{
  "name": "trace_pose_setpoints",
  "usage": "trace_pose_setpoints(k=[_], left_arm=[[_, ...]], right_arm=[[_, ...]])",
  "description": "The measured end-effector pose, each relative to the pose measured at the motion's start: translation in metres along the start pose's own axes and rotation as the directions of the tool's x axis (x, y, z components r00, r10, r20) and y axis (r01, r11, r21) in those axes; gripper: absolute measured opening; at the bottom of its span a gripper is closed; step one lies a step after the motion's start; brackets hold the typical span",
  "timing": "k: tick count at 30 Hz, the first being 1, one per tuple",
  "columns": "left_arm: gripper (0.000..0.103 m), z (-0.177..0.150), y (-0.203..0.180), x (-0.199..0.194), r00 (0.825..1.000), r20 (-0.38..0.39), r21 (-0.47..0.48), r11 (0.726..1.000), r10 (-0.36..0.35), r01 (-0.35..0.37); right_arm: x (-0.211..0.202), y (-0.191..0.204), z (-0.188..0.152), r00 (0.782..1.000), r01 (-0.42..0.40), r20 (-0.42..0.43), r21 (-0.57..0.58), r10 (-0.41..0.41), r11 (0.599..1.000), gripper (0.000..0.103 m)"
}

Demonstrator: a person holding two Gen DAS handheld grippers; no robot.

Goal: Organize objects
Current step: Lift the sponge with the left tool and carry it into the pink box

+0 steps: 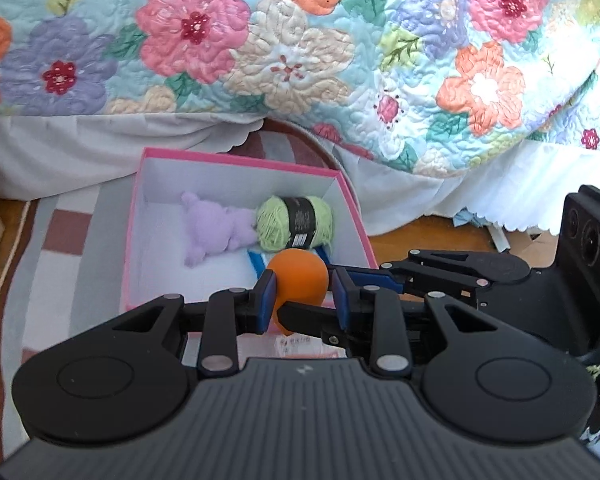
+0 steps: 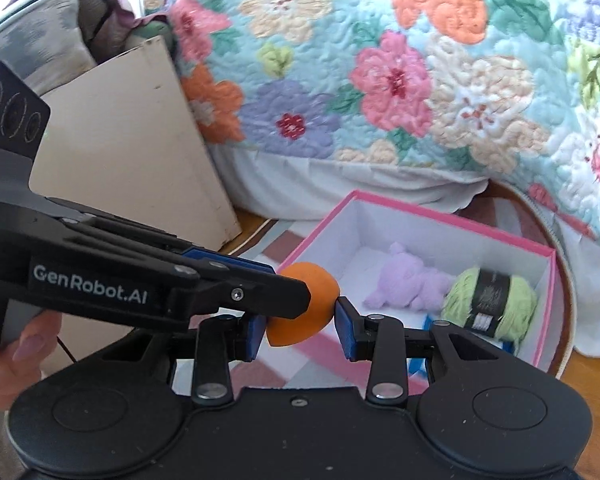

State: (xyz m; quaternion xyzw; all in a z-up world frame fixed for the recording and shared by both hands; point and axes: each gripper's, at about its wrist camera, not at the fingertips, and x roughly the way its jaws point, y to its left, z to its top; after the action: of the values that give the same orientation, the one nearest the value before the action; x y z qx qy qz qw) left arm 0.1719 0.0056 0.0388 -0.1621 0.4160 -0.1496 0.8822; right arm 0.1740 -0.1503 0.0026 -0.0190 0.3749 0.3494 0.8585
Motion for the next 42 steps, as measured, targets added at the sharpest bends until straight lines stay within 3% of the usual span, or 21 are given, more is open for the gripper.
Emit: trace_pose_setpoints(k=[6,10,16,19,30,34,37,42], left_arm=[[0.027,0.018,0.010,0.040,0.998,-0.010,-0.047,0.997,-0.055,0.055],[0.027,0.024,0.013,0.060,0.999,-0.012,-0.045,0.998,-0.052,0.051],[0.027,0.035,0.034,0.086,0.999,0.017,-0.092,0.995,-0.048,0.049],[0.027,0.032,0.052,0.108,0.996,0.053,-0.164,0.983,-0.068,0.076],[0.027,0.043,0.072,0.168,1.000,0.010,-0.214,0.977,-0.023,0.025],[0.027,0.043,0.081,0.178,0.995,0.023,-0.270,0.958,-0.099,0.101],[0.027,0.047,0.080,0.189,0.998,-0.003,-0.257,0.964,-0.069,0.066],[0.022,0.047,0.084,0.203,0.998,-0.029,-0.282,0.958,-0.058,0.047]], right_arm=[[0.018,-0.036,0.007,1.000,0.024,0.001,0.037,-0.024,0.999,0.042],[0.030,-0.056,0.005,1.000,0.028,0.007,0.095,-0.029,0.995,0.042],[0.058,-0.063,0.019,0.996,0.085,-0.005,0.055,-0.085,0.995,0.042],[0.079,-0.070,0.027,0.992,0.118,-0.038,0.037,-0.117,0.992,0.042],[0.138,-0.100,0.031,0.974,0.173,-0.143,-0.037,-0.177,0.984,0.041],[0.154,-0.109,0.031,0.958,0.219,-0.172,-0.070,-0.228,0.973,0.041],[0.160,-0.119,0.033,0.957,0.222,-0.182,-0.045,-0.226,0.974,0.042],[0.162,-0.120,0.034,0.948,0.246,-0.181,-0.103,-0.261,0.964,0.044]])
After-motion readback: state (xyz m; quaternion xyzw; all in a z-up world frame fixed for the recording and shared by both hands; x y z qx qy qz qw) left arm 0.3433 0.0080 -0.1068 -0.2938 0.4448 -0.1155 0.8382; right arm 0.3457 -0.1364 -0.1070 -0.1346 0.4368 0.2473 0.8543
